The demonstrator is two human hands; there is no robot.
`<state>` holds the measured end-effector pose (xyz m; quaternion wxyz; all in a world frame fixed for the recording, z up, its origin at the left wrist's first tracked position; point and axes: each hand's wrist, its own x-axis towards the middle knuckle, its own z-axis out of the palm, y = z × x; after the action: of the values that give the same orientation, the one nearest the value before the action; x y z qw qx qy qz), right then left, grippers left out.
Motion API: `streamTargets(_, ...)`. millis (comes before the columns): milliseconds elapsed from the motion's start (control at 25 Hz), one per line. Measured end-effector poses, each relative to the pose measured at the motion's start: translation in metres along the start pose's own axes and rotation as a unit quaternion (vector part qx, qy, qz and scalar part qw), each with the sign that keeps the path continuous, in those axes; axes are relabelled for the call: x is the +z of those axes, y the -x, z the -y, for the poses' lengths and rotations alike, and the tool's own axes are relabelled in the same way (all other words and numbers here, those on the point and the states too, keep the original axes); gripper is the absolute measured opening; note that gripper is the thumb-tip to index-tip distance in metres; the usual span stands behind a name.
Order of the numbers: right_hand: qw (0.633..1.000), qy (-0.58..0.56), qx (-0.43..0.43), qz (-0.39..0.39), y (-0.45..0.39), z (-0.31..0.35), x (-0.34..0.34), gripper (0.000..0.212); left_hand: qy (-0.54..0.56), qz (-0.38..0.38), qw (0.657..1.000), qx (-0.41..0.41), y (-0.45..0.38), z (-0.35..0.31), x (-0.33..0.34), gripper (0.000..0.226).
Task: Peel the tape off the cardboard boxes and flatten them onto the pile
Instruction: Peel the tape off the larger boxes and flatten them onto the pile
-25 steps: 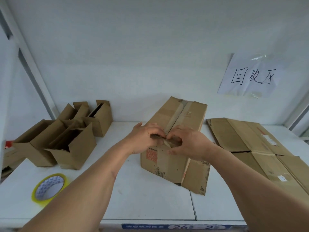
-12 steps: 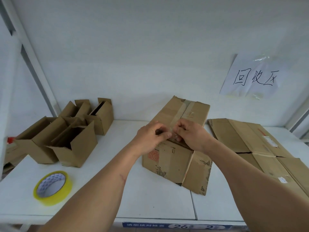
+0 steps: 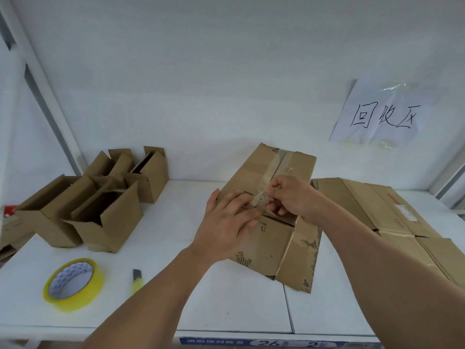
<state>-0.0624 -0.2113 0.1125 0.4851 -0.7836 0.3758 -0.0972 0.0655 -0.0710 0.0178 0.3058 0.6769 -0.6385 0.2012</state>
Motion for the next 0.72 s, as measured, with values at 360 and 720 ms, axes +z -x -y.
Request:
streamTargets(360, 0.992, -0.086, 0.033, 0.084, 0.004, 0.004, -0.017, 0.007, -0.029, -0.002, 0.999, 0.042, -0.005, -0.015, 0.003, 0.041)
streamTargets(720, 0.996, -0.083, -0.005, 0.031, -0.003, -0.002, -0.015, 0.011, -0.032, 0.043, 0.994, 0.091, -0.008, 0.002, 0.000, 0.041)
